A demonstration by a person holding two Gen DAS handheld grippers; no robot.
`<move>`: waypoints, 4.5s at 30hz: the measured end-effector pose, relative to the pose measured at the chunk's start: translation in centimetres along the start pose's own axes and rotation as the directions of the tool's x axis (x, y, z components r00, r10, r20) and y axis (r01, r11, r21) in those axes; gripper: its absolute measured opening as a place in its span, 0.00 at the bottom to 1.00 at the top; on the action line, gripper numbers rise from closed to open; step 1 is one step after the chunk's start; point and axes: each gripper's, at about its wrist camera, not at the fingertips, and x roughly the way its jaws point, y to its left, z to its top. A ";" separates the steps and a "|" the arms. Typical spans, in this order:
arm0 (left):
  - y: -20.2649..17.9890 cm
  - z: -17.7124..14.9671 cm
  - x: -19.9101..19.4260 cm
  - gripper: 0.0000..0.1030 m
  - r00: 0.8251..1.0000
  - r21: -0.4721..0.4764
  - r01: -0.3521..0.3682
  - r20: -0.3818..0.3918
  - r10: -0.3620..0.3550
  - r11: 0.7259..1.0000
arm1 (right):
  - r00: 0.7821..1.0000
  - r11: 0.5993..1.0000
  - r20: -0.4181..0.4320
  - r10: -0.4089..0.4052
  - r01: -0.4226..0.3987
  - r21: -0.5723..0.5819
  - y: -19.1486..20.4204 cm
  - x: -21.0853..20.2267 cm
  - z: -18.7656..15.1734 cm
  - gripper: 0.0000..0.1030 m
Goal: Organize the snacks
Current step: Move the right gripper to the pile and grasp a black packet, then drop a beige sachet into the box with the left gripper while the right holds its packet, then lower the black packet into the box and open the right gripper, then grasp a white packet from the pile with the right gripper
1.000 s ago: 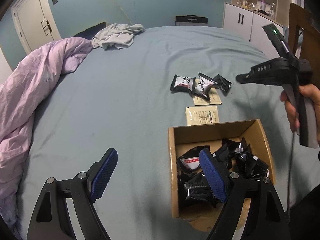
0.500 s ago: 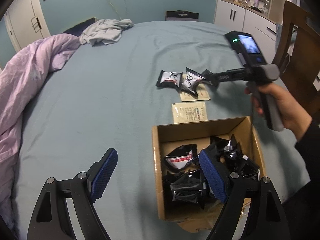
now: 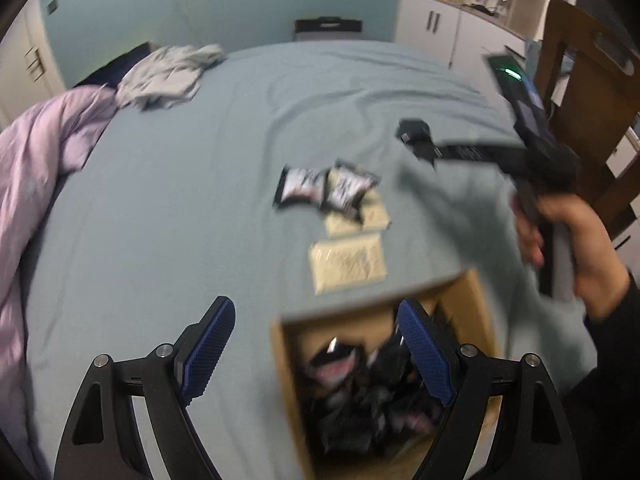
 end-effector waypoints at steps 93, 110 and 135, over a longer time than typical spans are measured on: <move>2.4 -9.4 -6.4 0.86 0.982 -0.147 -0.138 0.109 0.155 0.980 | 0.997 0.929 0.074 0.035 -0.005 -0.371 10.1 -15.0 -18.8 0.18; 1.8 -9.3 -6.0 0.86 0.984 -0.126 -0.140 0.089 0.151 0.982 | 0.996 0.971 0.001 0.093 -0.091 -0.222 8.8 -13.8 -16.6 0.58; 0.9 -8.3 -5.8 0.87 0.981 -0.106 -0.176 0.064 0.184 0.979 | 0.973 0.957 0.099 -0.207 0.223 -0.188 5.7 -13.2 -10.3 0.70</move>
